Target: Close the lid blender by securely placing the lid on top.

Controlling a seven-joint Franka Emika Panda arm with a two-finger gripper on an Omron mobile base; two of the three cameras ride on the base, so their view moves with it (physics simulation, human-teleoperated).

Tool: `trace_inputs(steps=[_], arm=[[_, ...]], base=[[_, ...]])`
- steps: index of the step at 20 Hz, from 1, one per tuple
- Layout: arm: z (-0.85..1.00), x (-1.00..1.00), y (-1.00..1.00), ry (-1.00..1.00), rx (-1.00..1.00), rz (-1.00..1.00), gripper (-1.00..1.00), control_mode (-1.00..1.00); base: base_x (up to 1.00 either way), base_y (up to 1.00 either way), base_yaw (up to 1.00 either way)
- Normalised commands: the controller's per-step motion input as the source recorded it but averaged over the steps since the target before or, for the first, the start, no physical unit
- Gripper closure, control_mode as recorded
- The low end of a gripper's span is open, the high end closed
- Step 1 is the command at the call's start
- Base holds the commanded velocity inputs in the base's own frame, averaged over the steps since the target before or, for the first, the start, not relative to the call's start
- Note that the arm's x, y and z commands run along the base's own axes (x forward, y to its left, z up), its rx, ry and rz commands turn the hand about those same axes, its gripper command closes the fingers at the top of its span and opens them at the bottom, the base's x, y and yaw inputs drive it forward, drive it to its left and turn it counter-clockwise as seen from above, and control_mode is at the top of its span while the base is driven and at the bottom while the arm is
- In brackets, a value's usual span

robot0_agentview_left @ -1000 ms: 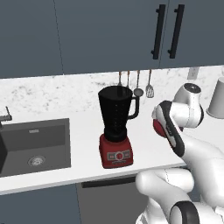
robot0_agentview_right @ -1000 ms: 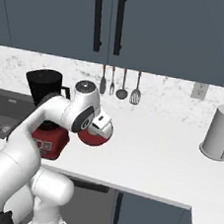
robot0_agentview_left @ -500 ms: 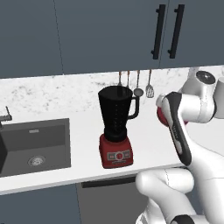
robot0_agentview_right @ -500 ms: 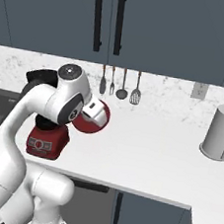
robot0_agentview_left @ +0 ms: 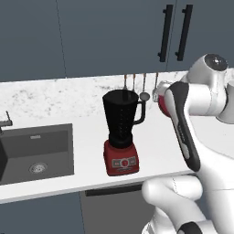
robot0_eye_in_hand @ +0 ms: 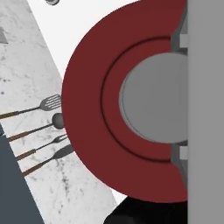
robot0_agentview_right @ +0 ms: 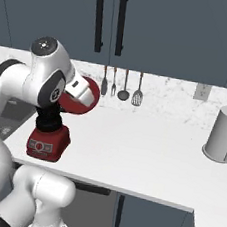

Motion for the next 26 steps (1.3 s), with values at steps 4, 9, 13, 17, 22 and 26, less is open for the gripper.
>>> trace_inputs(steps=[4,9,13,17,22,26], arm=[[0.53,0.0,0.78,-0.01,0.0,0.0,1.0,-1.0],[0.37,0.02,0.93,0.0,0.0,0.0,1.0,-1.0],[0.35,0.2,0.9,0.0,0.0,0.0,1.0,-1.0],[0.39,0.49,0.36,0.14,-0.01,0.01,1.0,-1.0],[0.12,0.46,0.13,0.22,-0.08,0.02,1.0,-1.0],[-0.06,0.29,0.0,0.17,-0.06,0.13,1.0,-1.0]], base=[[0.0,0.0,0.0],[0.0,0.0,0.0],[0.0,0.0,0.0],[0.0,0.0,0.0],[0.0,0.0,0.0],[0.0,0.0,0.0]])
